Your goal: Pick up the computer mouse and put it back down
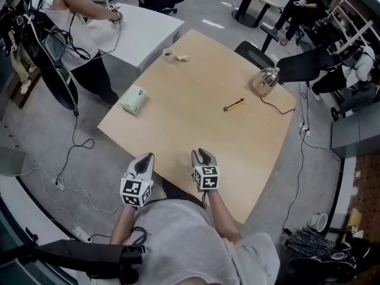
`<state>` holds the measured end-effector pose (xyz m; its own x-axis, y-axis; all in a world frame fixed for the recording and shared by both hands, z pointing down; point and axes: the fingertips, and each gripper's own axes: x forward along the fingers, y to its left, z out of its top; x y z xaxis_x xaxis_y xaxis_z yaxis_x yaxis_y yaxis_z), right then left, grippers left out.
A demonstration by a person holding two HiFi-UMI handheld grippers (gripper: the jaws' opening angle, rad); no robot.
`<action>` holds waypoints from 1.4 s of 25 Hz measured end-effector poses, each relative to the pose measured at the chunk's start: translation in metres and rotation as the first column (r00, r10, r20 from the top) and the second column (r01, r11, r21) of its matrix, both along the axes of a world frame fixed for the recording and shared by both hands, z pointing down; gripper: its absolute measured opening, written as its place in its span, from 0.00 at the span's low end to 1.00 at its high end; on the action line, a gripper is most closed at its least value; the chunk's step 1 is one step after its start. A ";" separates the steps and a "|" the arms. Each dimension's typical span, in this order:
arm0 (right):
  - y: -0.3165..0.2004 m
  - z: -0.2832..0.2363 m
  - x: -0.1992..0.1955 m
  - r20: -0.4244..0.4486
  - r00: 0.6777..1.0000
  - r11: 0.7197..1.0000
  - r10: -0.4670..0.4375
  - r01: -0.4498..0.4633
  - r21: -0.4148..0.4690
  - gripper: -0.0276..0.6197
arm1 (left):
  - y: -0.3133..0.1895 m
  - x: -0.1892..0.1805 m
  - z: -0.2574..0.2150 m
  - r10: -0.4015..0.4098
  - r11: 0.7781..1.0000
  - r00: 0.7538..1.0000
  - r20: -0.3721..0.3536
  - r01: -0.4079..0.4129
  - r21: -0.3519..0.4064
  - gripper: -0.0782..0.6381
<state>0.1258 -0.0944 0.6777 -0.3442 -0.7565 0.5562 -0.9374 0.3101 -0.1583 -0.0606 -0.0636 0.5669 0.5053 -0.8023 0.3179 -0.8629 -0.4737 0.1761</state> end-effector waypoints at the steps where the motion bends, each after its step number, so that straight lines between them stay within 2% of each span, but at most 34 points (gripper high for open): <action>1: -0.002 -0.007 -0.002 0.003 1.000 1.000 -0.006 0.006 0.018 0.21 | -0.001 0.000 -0.001 0.000 1.000 1.000 0.000 0.000 0.005 0.14; 5: -0.005 -0.040 -0.008 0.014 1.000 0.995 -0.011 0.010 0.099 0.10 | -0.003 -0.001 -0.005 -0.002 1.000 1.000 0.000 0.002 0.020 0.14; 8: -0.006 -0.065 -0.013 0.031 0.999 0.988 -0.017 0.012 0.151 0.06 | -0.006 -0.001 -0.008 -0.003 1.000 1.000 -0.004 0.003 0.030 0.13; 12: -0.003 -0.094 -0.019 0.070 0.997 0.979 -0.037 0.022 0.200 0.05 | -0.004 0.002 -0.011 0.003 0.999 1.000 -0.002 -0.003 0.038 0.13; 20: 0.008 -0.140 -0.035 0.086 0.991 0.955 -0.104 0.076 0.285 0.05 | -0.003 0.005 -0.031 0.007 0.997 1.000 -0.015 -0.006 0.078 0.13; 27: 0.022 -0.143 -0.047 0.087 0.987 0.953 -0.133 0.103 0.285 0.05 | -0.004 0.003 -0.030 0.009 0.997 1.000 -0.014 -0.008 0.081 0.13; 35: 0.022 -0.128 -0.045 0.093 0.990 0.968 -0.107 0.082 0.238 0.05 | -0.003 0.004 -0.031 0.018 0.997 1.000 -0.019 -0.016 0.082 0.13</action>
<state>0.0810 -0.0727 0.5496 -0.4669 -0.8221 0.3259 -0.8843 0.4362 -0.1667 -0.0568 -0.0665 0.5358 0.5243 -0.8165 0.2417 -0.8515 -0.5016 0.1526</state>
